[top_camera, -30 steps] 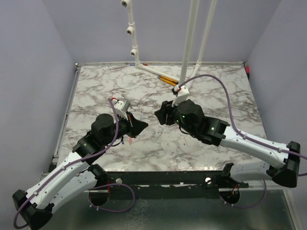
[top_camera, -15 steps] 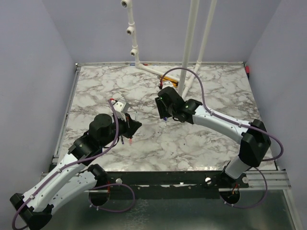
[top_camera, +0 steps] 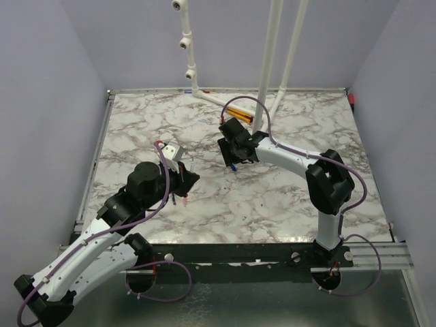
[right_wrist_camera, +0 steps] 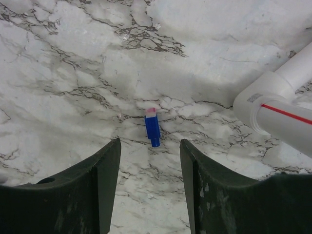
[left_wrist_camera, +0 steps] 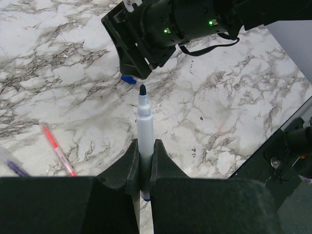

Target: Insert the pens into the pen caps

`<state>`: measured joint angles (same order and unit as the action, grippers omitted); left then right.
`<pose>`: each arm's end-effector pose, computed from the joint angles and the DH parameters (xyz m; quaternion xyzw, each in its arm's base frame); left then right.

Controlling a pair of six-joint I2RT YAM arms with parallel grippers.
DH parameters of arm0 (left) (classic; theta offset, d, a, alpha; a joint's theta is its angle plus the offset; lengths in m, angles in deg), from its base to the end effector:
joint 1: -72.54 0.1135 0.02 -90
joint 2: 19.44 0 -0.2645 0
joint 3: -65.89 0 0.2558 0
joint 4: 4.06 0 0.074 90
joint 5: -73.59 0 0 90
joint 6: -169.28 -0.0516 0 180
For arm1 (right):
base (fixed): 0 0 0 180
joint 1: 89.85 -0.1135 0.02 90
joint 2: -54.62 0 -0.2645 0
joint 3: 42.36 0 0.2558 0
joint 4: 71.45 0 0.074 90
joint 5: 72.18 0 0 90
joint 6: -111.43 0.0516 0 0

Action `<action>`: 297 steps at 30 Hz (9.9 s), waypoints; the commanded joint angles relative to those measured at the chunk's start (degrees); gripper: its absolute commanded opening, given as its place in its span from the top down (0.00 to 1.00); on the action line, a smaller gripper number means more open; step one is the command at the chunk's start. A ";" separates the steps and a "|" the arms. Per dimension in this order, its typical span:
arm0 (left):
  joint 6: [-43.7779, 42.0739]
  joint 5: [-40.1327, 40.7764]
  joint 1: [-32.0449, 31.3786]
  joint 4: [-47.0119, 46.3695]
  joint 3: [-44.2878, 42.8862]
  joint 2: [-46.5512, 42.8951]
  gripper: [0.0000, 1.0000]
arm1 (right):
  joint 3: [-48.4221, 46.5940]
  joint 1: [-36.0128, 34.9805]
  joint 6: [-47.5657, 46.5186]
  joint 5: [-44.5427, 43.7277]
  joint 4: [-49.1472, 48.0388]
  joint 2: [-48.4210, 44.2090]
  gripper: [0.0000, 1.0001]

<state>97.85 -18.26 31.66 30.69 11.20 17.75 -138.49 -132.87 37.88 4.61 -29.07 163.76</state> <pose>0.1298 -0.1146 0.3131 0.1651 0.7880 -0.3053 0.5085 0.3199 0.2824 0.2035 -0.1846 0.9309 0.0512 0.3110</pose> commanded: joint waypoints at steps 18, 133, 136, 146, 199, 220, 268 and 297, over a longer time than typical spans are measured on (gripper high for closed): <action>-0.82 1.41 0.11 0.96 -0.08 0.59 1.00 | -3.07 3.57 -1.55 7.07 -0.17 9.07 0.54; 20.72 -38.51 -0.78 -42.48 12.27 -0.63 1.00 | 34.18 -16.11 13.13 23.14 -59.24 -49.21 0.99; 20.72 -38.58 -0.85 -42.58 12.21 -0.57 1.00 | 33.97 -16.21 12.96 23.40 -58.87 -49.19 1.00; 20.50 -37.72 -0.82 -42.72 12.39 -1.11 1.00 | 34.74 -17.07 12.88 23.01 -58.45 -49.68 0.99; 19.45 -32.68 -0.86 -39.85 5.97 -0.28 1.00 | 37.12 -27.46 13.61 19.69 -39.41 -53.99 0.99; 18.68 -33.87 -0.86 -38.94 3.06 1.83 1.00 | 40.89 -33.79 13.92 15.26 -37.13 -55.10 0.99; 14.57 10.33 -0.86 -2.50 3.34 26.24 1.00 | 23.47 -26.68 13.35 -22.35 -0.93 -35.17 0.41; 14.57 21.18 -3.19 -0.29 -0.48 46.27 0.74 | 34.24 -24.65 16.60 -15.68 -5.00 -36.21 0.39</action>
<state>111.86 0.12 28.99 29.08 12.16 62.78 -105.16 -157.70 53.44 -12.42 -32.52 128.86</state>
